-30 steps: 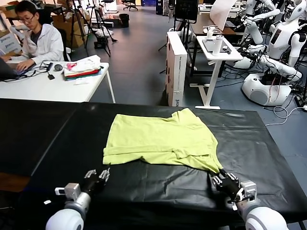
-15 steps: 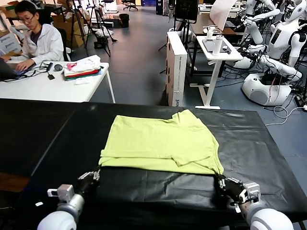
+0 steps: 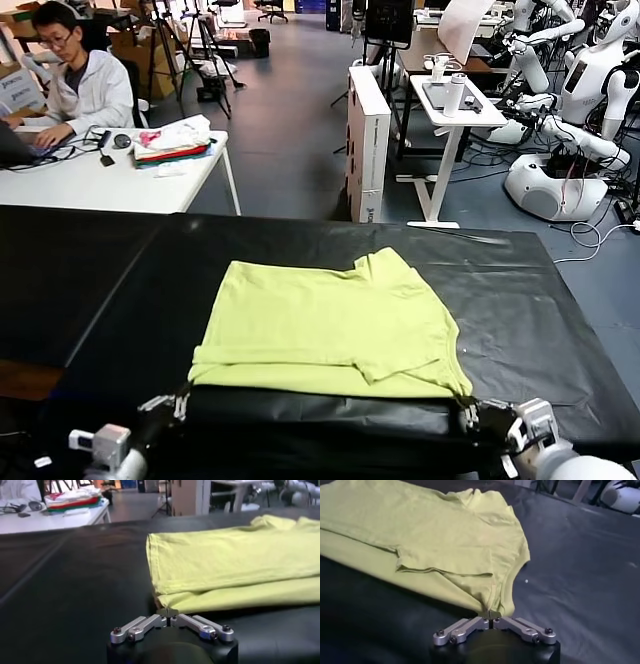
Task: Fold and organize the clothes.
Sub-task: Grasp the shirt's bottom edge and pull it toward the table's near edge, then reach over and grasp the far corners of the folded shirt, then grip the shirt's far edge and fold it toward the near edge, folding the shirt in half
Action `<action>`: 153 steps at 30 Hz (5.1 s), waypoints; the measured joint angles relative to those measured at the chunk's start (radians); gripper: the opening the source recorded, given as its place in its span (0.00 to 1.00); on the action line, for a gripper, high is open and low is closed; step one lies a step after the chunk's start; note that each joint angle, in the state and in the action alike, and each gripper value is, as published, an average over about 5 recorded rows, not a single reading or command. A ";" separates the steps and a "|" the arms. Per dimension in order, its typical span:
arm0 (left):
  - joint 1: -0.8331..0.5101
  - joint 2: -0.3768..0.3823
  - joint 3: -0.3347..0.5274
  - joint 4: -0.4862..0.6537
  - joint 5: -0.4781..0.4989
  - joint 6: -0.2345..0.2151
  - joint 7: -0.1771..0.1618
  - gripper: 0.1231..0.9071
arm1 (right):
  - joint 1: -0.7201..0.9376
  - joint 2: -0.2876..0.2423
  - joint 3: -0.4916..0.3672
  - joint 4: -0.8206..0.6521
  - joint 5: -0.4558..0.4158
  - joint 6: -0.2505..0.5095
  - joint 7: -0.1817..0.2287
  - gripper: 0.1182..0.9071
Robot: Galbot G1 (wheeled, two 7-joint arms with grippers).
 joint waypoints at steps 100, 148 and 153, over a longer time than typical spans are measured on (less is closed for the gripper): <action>-1.176 -0.062 0.415 0.786 -0.350 0.390 -0.012 0.05 | 1.149 0.268 -0.529 -0.806 0.037 0.053 -0.045 1.00; -0.425 0.086 -0.009 0.089 -0.386 0.368 -0.007 0.10 | 0.426 0.027 -0.224 -0.202 0.050 0.000 0.006 1.00; -0.373 0.077 -0.015 0.080 -0.368 0.370 -0.007 0.08 | 0.412 0.031 -0.220 -0.196 0.050 0.000 -0.006 1.00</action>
